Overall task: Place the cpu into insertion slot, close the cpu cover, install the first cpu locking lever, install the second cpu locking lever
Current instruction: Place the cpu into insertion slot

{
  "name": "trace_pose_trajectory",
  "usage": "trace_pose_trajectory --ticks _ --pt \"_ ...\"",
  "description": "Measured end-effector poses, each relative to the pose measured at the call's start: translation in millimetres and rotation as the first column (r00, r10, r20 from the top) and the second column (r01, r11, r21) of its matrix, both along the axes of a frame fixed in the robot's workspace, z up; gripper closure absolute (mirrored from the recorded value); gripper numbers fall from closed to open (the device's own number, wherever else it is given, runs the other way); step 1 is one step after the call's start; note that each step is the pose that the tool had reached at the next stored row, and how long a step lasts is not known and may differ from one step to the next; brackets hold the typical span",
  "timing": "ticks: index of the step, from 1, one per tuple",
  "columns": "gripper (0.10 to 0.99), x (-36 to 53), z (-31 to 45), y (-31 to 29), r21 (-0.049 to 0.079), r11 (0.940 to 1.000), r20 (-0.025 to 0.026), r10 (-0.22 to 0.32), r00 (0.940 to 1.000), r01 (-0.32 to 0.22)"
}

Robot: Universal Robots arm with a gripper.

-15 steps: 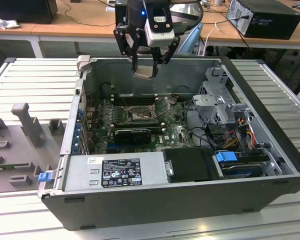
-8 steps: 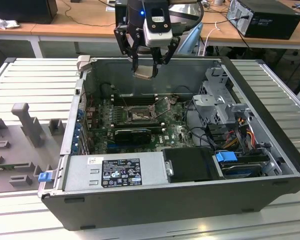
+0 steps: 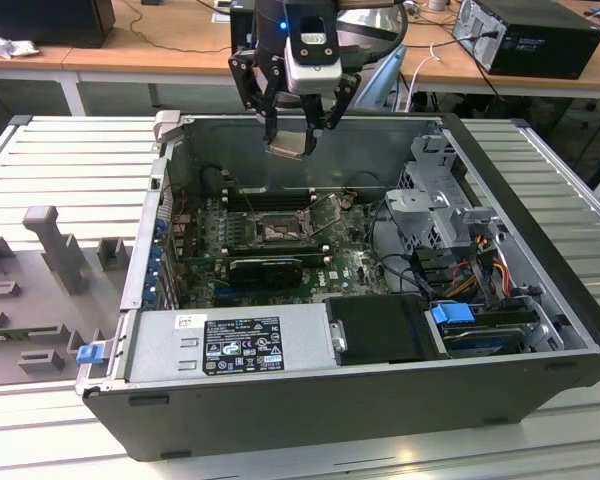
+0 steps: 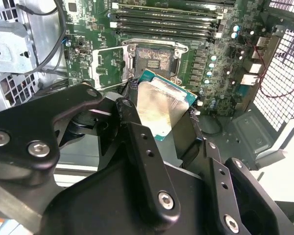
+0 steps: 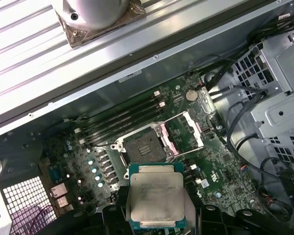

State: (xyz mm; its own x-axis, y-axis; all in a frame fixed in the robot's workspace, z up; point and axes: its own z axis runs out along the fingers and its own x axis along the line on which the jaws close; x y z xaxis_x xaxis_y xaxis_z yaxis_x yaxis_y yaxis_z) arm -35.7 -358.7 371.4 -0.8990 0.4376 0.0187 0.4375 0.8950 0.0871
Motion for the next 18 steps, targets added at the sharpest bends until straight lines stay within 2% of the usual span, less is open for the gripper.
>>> trace_pose_trajectory --ticks 12,18 --pt "0.561 0.0 -0.4 0.0 0.000 0.9986 0.0001 -0.052 0.9986 0.052" --pt "0.561 0.0 -0.6 0.0 -0.001 0.9956 0.0001 -0.094 0.9956 0.094"
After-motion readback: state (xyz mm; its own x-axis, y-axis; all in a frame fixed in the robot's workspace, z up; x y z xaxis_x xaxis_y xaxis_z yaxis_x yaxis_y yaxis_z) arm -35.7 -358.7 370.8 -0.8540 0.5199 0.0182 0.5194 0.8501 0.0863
